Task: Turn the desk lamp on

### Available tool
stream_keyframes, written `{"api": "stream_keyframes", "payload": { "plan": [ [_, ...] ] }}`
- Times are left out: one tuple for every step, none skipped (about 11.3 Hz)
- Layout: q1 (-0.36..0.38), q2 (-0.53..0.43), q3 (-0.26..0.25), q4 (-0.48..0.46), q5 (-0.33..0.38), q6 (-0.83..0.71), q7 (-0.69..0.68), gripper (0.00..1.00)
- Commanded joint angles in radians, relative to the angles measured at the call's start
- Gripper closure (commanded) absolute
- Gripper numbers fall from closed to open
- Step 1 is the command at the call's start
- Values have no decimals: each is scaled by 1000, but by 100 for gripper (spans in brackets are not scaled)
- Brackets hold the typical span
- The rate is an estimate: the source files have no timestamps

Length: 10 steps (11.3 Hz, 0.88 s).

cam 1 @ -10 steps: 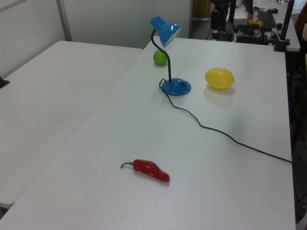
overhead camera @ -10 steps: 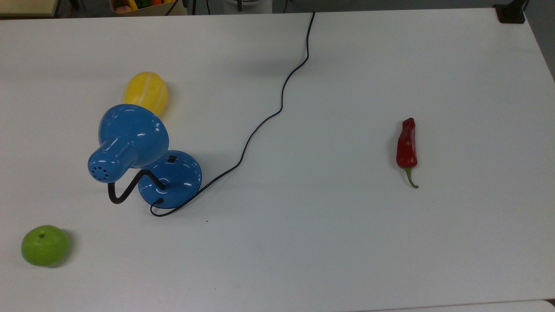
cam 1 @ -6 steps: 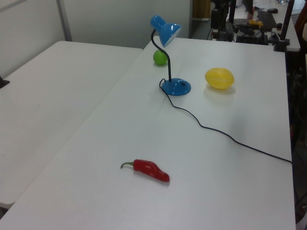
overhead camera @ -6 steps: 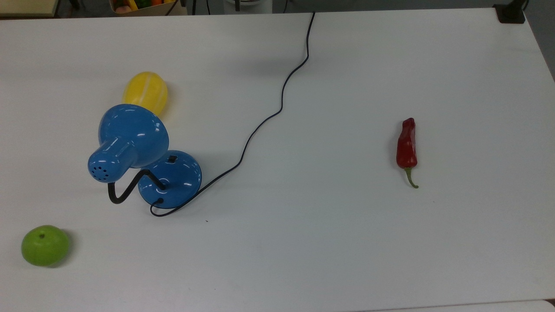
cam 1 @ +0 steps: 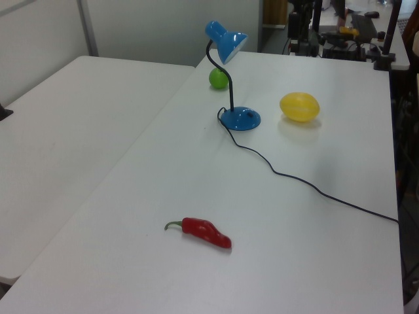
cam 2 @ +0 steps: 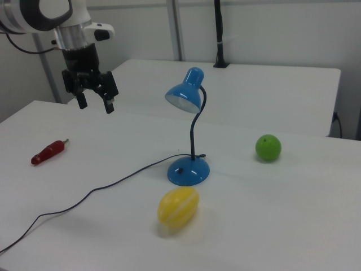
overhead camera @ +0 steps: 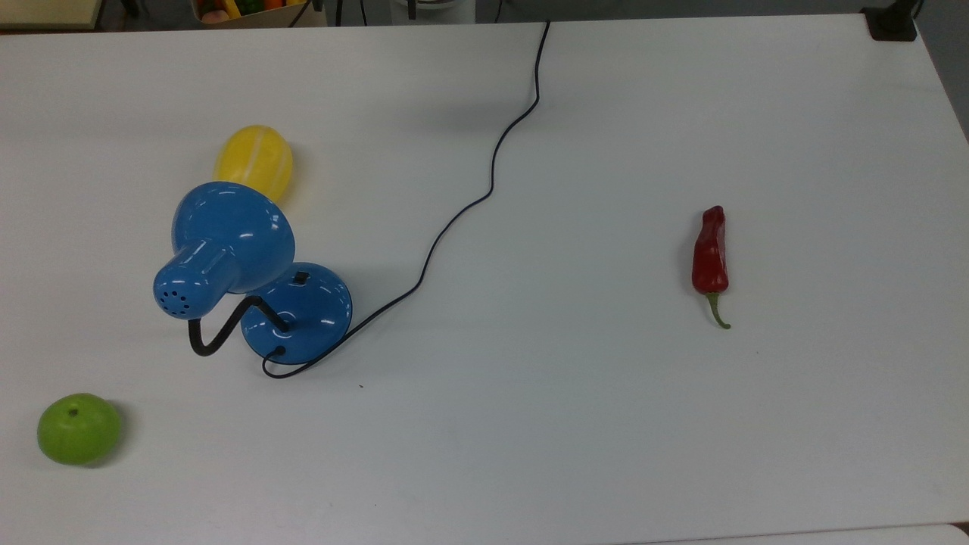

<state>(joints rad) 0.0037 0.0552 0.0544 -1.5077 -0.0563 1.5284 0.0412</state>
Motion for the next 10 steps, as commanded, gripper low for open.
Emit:
{"api": "stream_keyframes", "payload": {
  "plan": [
    [-10, -17, 18, -22, -14, 13, 19, 0],
    [-10, -17, 18, -22, -14, 13, 13, 5],
    [-10, -17, 18, -22, -14, 15, 8, 18],
    [-10, -15, 18, -23, -13, 13, 6, 42],
    [-10, -14, 18, -23, -14, 15, 6, 67],
    [-10, -14, 18, -23, -13, 15, 6, 91],
    [-10, -12, 18, -25, -13, 16, 6, 100],
    [-10, -12, 18, -23, -13, 18, 6, 100],
    [-10, -12, 18, -26, -14, 21, 6, 100],
    [-8, -12, 18, -26, -13, 24, 12, 100]
  ]
}}
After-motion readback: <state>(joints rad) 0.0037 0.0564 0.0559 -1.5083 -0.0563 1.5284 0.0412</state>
